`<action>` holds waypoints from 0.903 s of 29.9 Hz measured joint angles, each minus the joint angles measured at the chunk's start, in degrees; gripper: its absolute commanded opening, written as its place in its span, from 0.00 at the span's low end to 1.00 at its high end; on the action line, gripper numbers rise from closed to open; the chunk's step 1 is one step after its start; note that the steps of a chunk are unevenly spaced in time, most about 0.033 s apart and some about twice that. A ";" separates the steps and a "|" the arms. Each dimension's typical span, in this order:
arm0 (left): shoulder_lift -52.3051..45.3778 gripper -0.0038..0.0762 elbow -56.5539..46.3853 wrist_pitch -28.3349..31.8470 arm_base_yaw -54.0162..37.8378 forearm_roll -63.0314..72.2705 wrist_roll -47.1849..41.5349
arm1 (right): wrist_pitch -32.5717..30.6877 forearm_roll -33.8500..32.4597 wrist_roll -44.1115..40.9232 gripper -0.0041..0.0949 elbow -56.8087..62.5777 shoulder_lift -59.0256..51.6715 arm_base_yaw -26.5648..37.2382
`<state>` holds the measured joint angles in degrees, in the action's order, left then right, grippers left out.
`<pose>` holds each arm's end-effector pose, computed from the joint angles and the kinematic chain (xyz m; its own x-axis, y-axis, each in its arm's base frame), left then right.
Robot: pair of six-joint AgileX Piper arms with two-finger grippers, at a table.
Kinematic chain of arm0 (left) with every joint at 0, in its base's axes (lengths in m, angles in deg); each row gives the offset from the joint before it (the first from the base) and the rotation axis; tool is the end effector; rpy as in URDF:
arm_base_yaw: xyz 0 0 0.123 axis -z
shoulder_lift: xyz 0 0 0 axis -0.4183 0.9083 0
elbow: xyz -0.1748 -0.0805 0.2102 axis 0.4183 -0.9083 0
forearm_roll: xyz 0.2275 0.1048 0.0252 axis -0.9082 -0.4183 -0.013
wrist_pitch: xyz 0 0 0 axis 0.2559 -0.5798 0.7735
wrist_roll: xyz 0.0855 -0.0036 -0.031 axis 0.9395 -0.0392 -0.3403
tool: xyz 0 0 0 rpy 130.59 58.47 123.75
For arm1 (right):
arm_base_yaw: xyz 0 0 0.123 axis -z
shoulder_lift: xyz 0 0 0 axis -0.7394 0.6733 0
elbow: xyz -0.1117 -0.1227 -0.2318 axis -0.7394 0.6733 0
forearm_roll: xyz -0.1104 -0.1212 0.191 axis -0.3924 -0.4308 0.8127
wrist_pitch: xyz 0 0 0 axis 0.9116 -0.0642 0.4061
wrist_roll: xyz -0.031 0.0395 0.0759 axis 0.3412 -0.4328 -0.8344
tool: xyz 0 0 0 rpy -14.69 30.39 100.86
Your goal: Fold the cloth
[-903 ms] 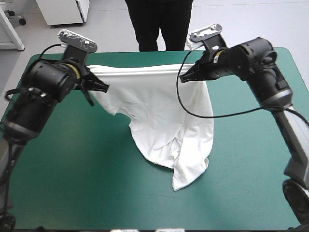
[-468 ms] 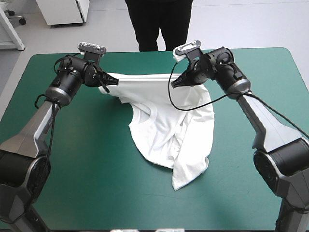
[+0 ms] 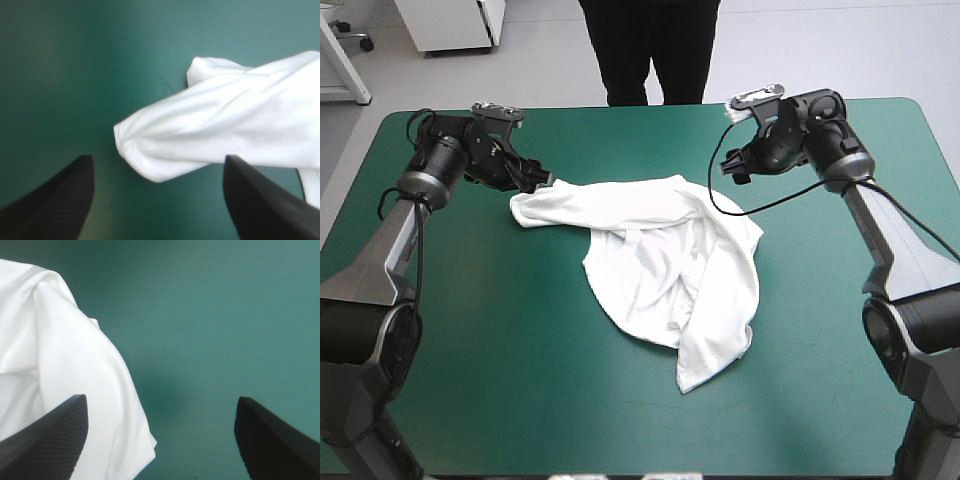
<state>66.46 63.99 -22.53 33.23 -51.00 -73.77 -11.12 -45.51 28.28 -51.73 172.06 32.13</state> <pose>0.4110 -0.0610 0.3206 -0.8150 0.2404 -0.5272 0.2426 0.9678 0.0663 0.4141 0.1132 0.3441 -0.7842 -0.3055 -0.5401 -0.3243 0.9439 -0.0630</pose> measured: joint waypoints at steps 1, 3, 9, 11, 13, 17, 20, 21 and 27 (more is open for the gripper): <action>-0.14 0.84 0.60 -0.27 0.00 0.32 0.07 | -0.70 0.97 0.35 0.81 0.00 -0.68 0.39; -0.93 0.84 1.64 -1.24 0.00 0.32 0.24 | -1.95 2.52 1.10 0.79 0.00 -2.18 1.00; -7.01 0.84 2.45 -9.10 0.21 3.55 0.41 | -4.82 6.58 2.96 0.78 1.27 -9.18 1.19; -10.16 0.84 1.63 -10.94 1.44 4.11 0.41 | -5.90 7.27 3.22 0.78 2.87 -12.33 1.19; -12.98 0.84 0.65 -11.78 3.63 4.24 0.41 | -6.86 7.46 3.30 0.78 4.77 -15.20 1.19; -16.22 0.84 -1.07 -14.21 10.07 4.15 -0.26 | -8.64 7.57 3.48 0.77 9.31 -21.29 0.79; -15.64 0.84 -2.47 -15.24 14.21 3.07 -1.71 | -9.29 7.57 3.52 0.77 12.41 -25.33 0.73; -15.00 0.84 -3.00 -15.35 15.21 2.74 -2.26 | -9.35 7.51 3.52 0.77 13.43 -26.50 0.73; -9.40 0.84 -7.17 -14.77 17.02 2.06 -3.87 | -9.35 7.25 3.59 0.77 18.67 -31.89 0.73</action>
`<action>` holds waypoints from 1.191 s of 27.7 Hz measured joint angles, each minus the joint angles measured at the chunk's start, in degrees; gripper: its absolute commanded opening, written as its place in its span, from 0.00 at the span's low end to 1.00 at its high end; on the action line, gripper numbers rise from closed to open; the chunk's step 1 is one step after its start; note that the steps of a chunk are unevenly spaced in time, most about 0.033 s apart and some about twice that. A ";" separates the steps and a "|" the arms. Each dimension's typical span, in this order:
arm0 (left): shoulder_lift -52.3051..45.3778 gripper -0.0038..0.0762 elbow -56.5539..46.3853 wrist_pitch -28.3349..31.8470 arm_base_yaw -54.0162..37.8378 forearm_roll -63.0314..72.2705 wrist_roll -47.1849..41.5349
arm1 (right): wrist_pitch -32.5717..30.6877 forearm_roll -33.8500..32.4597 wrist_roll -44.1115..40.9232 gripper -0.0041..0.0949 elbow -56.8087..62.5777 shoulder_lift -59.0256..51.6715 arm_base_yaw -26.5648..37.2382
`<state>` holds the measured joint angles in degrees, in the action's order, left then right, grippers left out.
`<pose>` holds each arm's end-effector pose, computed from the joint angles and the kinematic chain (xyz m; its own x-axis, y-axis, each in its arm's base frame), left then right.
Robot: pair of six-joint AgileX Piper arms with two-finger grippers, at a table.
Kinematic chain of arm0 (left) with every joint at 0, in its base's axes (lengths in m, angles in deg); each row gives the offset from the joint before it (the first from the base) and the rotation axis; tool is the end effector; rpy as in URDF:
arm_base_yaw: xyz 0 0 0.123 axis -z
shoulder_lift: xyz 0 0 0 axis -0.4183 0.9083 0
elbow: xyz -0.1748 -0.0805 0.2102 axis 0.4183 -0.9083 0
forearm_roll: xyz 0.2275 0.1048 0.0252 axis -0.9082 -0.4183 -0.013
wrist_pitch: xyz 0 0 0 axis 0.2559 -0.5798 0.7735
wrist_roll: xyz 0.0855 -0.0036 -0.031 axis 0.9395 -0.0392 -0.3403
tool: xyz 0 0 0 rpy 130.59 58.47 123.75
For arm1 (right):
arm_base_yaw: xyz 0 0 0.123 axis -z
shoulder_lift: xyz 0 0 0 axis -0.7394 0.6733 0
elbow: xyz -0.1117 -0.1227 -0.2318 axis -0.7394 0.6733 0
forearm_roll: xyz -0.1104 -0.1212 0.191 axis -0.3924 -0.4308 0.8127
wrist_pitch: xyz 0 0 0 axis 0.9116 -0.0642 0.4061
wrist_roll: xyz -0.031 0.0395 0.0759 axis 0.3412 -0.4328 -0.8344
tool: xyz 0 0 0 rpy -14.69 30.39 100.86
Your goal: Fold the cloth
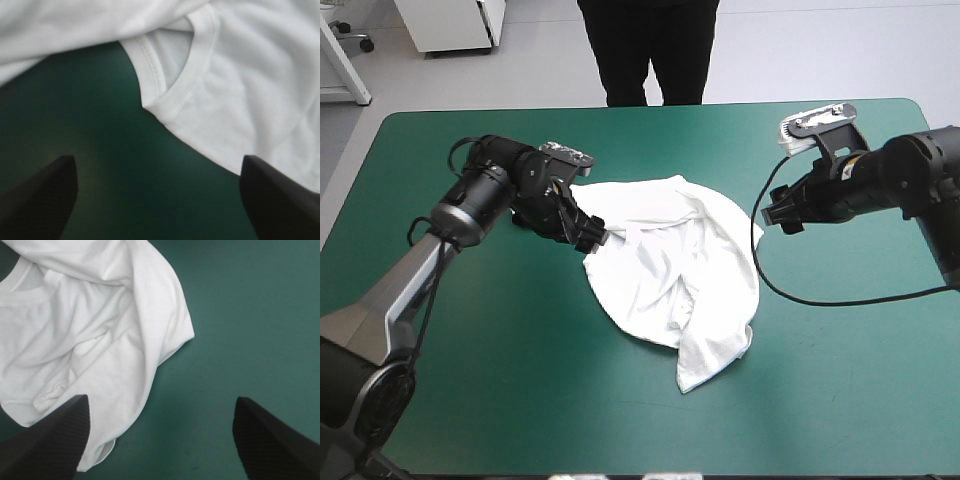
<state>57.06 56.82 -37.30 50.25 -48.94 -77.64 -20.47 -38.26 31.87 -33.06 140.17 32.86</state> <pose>0.3172 -0.1543 0.3372 -0.8335 0.4389 -0.3357 0.4705 0.8823 -0.0145 0.2529 0.0761 0.4353 -0.7370 -0.3015 -0.6049 -0.3897 0.9208 0.0158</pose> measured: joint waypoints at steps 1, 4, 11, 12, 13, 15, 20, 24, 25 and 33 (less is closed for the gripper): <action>1.39 0.84 -0.73 0.46 0.00 -0.31 -0.22 | 0.00 -0.05 0.12 0.77 0.67 -0.77 0.00; 5.59 0.84 -2.33 2.12 0.00 -0.66 -0.63 | 0.00 -0.09 0.27 0.77 3.00 -2.49 0.00; 13.40 0.84 -2.93 5.27 0.00 1.19 -0.77 | 0.00 -0.16 0.32 0.77 5.00 -3.83 0.00; 14.08 0.84 -2.93 5.54 0.00 1.36 -0.77 | 0.00 -0.16 0.32 0.77 5.00 -3.88 -0.12; 14.86 0.84 -2.93 5.88 0.00 1.78 -0.77 | 0.00 -0.24 0.38 0.77 5.00 -3.88 -0.37; 16.20 0.82 -2.93 6.61 0.00 2.91 -0.80 | 0.00 -1.07 0.38 0.77 5.06 -3.88 -1.64; 17.02 0.55 -2.48 6.34 0.05 2.79 -0.91 | 0.05 -4.30 2.10 0.77 7.58 -3.94 -7.99; 18.11 0.29 -1.81 5.57 -0.27 1.17 -0.74 | 0.17 -5.91 3.11 0.77 13.48 -3.94 -15.22; 18.40 0.23 -1.69 5.44 -0.39 1.17 -0.57 | 0.17 -5.91 3.16 0.77 15.06 -3.94 -16.45; 20.20 0.04 -0.68 5.04 -0.43 2.89 1.24 | 0.70 -3.10 5.33 0.77 27.98 -3.94 -25.24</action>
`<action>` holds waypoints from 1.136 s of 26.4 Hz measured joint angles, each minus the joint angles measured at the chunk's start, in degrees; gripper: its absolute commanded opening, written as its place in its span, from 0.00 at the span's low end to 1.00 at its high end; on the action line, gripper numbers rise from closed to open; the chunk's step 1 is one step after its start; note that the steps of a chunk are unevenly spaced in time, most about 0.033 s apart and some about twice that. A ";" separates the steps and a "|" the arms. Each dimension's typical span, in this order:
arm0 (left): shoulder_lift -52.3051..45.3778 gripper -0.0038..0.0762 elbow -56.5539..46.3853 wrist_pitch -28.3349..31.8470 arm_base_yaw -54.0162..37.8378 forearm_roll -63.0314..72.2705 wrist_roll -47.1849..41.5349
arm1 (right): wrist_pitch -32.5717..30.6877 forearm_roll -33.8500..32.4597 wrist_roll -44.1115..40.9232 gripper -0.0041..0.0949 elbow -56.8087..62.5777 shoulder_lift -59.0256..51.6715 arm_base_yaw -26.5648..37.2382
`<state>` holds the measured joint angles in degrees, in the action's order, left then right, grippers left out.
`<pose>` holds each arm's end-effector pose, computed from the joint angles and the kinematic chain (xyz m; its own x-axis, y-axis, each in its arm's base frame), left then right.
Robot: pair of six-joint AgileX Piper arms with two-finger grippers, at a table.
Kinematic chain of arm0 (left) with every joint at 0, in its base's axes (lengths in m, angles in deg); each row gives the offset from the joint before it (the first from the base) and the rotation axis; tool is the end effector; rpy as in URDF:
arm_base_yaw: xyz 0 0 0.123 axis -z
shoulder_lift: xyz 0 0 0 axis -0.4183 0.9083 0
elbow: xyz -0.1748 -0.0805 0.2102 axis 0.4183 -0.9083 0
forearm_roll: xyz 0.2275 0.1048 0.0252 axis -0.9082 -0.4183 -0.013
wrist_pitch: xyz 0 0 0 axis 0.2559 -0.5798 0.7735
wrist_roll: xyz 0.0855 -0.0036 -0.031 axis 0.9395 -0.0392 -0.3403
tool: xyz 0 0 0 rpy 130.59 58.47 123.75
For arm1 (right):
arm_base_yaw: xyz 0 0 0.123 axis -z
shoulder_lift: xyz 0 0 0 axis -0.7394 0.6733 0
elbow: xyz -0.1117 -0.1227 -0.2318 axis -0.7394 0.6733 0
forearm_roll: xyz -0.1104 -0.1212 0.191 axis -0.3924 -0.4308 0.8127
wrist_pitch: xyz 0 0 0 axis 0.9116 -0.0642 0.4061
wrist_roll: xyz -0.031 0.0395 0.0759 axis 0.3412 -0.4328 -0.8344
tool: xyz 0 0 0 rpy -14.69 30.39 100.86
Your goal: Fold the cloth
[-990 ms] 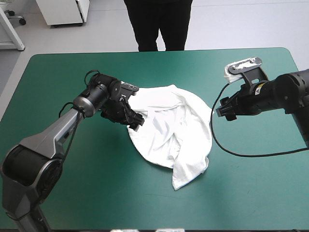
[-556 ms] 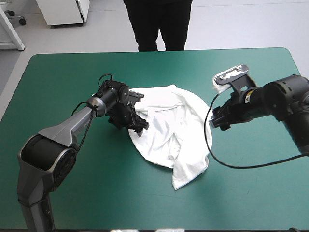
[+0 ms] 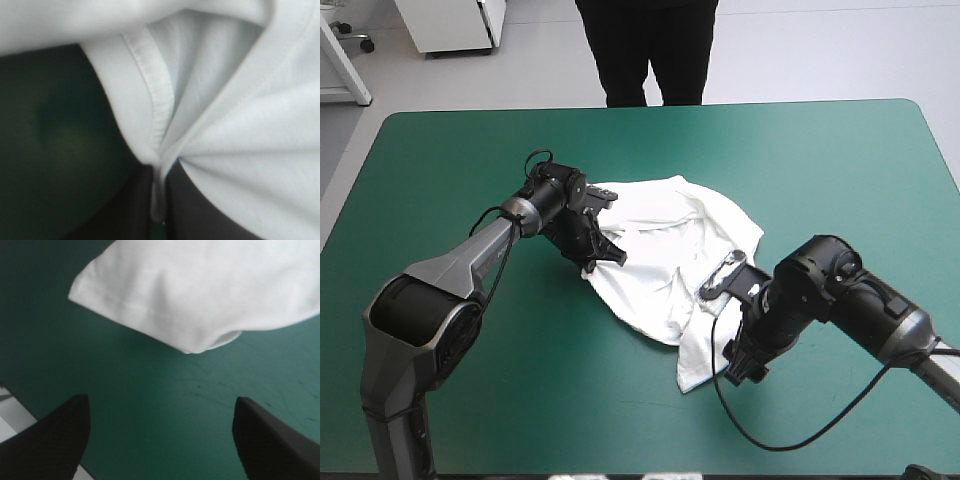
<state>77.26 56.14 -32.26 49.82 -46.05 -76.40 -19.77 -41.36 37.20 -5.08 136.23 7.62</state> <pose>0.3696 -0.1804 0.1997 -0.8879 0.4549 -0.0686 0.4592 0.8855 -0.0710 0.1750 0.1527 0.3145 -0.5898 -0.7720 -0.2371 -0.7939 0.6081 -0.0051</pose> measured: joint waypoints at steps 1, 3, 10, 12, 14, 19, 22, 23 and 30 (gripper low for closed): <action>0.21 0.04 0.24 -0.32 0.00 0.05 0.06 | 0.06 -0.06 0.73 0.77 0.67 0.00 -1.91; 0.33 0.04 0.37 -0.45 0.00 0.05 0.06 | 0.54 -1.14 1.88 0.77 1.19 0.00 -6.21; 0.33 0.04 0.42 -0.52 0.00 0.11 0.32 | 6.55 -7.27 6.31 0.77 3.24 4.06 -11.22; 0.33 0.04 0.42 -0.52 0.00 0.11 0.43 | 8.73 -9.53 6.76 0.77 5.24 5.97 -11.22; 0.33 0.04 0.42 -0.52 0.00 0.11 0.47 | 10.67 -11.45 6.94 0.77 6.45 7.77 -11.22; 0.33 0.04 0.42 -0.52 0.00 0.11 0.47 | 14.36 -13.64 6.95 0.73 6.93 11.07 -11.22; 0.33 0.04 0.42 -0.47 0.00 0.11 0.47 | 15.42 -13.22 6.95 0.57 7.11 13.47 -10.74; 0.33 0.04 0.42 -0.47 0.00 0.11 0.47 | 15.59 -12.38 6.95 0.48 7.11 14.28 -10.43; 0.39 0.04 0.42 -0.35 -0.05 0.11 0.51 | 14.37 -8.11 7.55 0.03 6.27 17.98 -8.27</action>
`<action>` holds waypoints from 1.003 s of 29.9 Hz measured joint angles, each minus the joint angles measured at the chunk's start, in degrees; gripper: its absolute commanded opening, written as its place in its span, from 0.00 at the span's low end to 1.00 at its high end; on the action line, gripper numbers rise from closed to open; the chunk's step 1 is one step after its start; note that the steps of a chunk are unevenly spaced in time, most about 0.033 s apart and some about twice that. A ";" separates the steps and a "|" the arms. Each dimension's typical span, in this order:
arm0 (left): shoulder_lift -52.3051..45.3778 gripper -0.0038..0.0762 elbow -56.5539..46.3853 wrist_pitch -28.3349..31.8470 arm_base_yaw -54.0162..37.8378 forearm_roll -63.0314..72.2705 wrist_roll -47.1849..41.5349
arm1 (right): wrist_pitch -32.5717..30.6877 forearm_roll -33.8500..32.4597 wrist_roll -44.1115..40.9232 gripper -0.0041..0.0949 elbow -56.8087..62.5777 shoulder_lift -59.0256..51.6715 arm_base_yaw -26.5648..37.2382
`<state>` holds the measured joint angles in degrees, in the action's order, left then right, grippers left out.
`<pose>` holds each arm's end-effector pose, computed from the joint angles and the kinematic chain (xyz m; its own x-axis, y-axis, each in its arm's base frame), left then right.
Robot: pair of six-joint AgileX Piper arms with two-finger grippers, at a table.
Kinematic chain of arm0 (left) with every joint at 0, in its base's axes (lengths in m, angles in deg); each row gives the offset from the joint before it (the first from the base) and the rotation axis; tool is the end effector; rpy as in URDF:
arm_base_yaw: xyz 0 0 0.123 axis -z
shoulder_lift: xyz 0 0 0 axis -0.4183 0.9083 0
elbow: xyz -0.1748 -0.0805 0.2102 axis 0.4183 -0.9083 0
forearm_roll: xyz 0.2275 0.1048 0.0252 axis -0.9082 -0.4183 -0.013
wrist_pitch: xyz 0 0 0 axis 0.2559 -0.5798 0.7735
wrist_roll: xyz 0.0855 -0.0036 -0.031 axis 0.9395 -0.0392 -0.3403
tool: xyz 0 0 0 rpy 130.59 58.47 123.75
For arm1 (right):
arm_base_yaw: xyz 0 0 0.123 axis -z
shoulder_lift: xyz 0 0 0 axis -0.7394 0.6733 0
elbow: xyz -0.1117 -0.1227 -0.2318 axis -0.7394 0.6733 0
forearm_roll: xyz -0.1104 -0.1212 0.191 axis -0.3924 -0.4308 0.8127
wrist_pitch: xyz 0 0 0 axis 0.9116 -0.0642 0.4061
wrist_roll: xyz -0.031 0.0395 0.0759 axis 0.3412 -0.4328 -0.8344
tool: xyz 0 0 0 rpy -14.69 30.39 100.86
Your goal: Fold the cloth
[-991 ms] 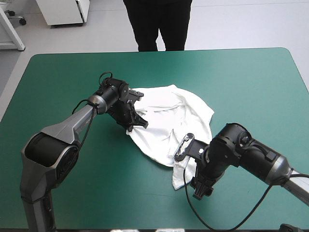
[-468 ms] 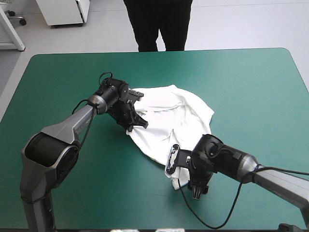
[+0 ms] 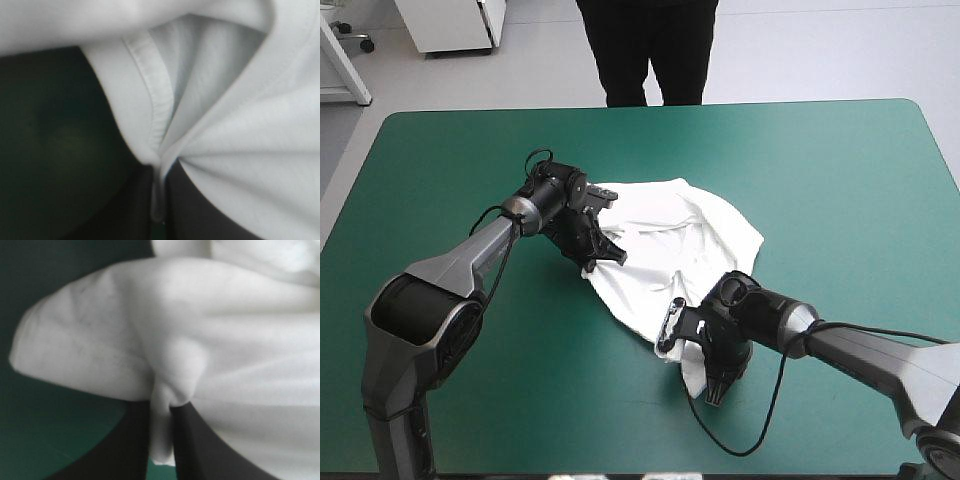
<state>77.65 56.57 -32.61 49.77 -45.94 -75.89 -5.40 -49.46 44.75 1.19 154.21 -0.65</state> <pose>0.3708 -0.1808 0.1988 -0.8847 0.4618 -0.0640 0.4657 0.8820 -0.0726 0.1933 0.2066 0.2079 -0.3114 -0.9499 -0.0280 -0.9450 0.3126 -0.0960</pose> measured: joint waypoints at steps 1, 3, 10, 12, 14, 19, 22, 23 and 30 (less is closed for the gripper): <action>0.00 0.04 0.00 0.00 0.00 0.00 0.00 | -0.11 -0.24 -0.16 0.02 -0.18 0.29 0.12; 0.00 0.04 0.00 0.00 0.00 0.00 0.10 | -0.34 -0.55 -0.53 0.02 -0.48 0.54 0.25; 0.00 0.04 2.17 -1.78 0.00 0.00 0.91 | -2.37 -1.65 -5.47 0.02 -2.21 0.38 0.31; -0.52 0.04 3.00 -2.04 0.00 0.30 1.05 | -4.64 -3.35 -7.52 0.02 -3.76 0.02 0.31; -1.01 0.04 3.74 -1.68 0.36 1.17 1.10 | -7.56 -6.40 -10.18 0.02 -7.09 -1.67 0.31; -8.93 0.04 5.94 -2.85 0.90 -0.71 0.89 | -12.58 -15.61 -16.92 0.02 -20.47 -7.51 0.62; -16.46 0.04 8.67 -3.82 0.90 -3.02 0.63 | -13.63 -17.45 -18.88 0.02 -28.58 -10.55 1.43; -18.35 0.04 9.40 -4.13 0.90 -3.59 0.59 | -13.93 -17.75 -19.20 0.02 -30.83 -11.20 1.62; -30.80 0.04 16.39 -5.52 0.90 -4.74 0.41 | -15.16 -21.45 -19.93 0.02 -47.32 -14.27 1.80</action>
<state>46.85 72.95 -38.13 50.68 -50.68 -75.47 -20.56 -70.91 24.82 -46.13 139.94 1.14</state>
